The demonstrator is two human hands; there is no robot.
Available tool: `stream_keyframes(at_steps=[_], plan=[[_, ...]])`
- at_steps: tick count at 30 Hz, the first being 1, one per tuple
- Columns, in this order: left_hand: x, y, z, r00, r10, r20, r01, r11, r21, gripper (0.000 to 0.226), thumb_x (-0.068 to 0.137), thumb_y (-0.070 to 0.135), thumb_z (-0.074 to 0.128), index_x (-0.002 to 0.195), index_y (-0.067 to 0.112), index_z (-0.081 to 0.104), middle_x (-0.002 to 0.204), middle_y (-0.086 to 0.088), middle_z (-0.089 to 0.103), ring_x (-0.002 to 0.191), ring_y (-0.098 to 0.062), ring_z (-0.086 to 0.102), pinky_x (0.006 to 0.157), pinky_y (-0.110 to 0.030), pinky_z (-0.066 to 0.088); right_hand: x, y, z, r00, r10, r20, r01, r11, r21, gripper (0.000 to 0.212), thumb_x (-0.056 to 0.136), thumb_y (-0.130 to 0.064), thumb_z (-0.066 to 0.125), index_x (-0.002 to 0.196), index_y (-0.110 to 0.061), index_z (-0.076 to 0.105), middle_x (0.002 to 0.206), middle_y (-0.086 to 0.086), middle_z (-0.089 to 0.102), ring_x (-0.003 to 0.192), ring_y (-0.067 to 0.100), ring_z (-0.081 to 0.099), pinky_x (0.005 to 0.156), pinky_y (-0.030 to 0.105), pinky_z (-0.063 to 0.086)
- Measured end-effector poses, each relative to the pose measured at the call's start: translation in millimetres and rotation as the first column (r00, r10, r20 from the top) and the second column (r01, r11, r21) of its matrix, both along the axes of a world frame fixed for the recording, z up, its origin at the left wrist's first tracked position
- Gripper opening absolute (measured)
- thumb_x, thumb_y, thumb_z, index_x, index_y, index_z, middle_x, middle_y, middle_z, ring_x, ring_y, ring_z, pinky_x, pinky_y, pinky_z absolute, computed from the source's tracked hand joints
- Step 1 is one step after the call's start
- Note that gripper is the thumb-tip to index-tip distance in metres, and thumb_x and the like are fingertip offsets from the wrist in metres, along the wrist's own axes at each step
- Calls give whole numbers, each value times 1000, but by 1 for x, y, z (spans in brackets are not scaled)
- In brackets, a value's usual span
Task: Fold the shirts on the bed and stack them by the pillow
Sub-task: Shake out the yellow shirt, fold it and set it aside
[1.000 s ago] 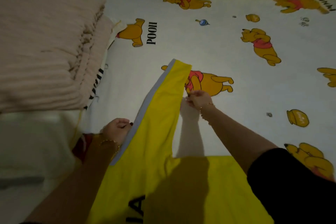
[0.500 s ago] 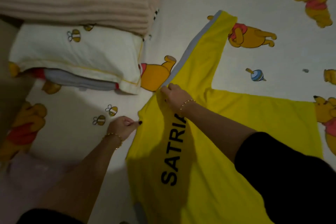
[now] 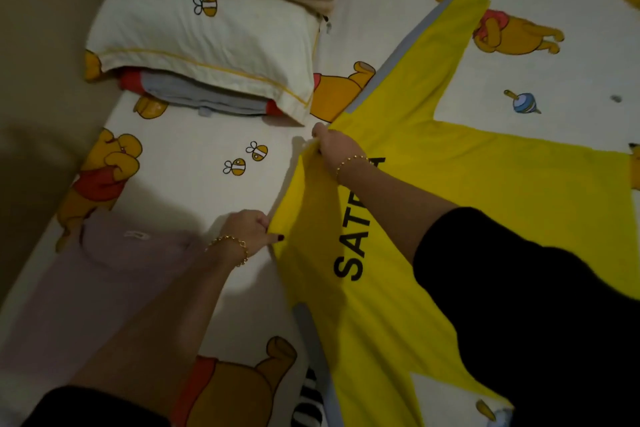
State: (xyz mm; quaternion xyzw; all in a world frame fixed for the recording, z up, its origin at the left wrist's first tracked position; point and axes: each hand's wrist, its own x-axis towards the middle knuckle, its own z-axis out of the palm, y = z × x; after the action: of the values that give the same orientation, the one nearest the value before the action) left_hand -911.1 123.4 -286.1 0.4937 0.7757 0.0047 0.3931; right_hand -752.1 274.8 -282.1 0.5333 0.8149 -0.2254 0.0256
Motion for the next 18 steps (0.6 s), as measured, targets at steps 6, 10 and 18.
stream_keyframes(at_steps=[6,10,18], plan=[[36,-49,-9,1000,-6,-10,9,950,314,30,77,10,74,103,11,57,96,-4,53,90,-20,53,74,-29,43,67,-72,-2,989,-132,-63,133,991,12,55,85,10,48,134,-13,39,127,16,50,114,33,50,83,44,49],[69,-91,-16,962,-252,-103,272,893,359,23,75,-3,64,93,11,60,97,-10,56,92,-29,56,77,-43,49,141,-139,-11,966,-256,-29,255,967,-11,37,93,-3,45,128,-15,45,128,14,51,115,30,49,88,39,46],[125,-155,-13,779,-572,-257,603,796,55,45,76,10,61,117,25,48,119,1,43,118,-20,42,92,-33,36,268,-282,-17,938,-346,36,347,927,-140,27,91,-17,51,116,-8,51,115,15,54,108,33,48,82,40,43]])
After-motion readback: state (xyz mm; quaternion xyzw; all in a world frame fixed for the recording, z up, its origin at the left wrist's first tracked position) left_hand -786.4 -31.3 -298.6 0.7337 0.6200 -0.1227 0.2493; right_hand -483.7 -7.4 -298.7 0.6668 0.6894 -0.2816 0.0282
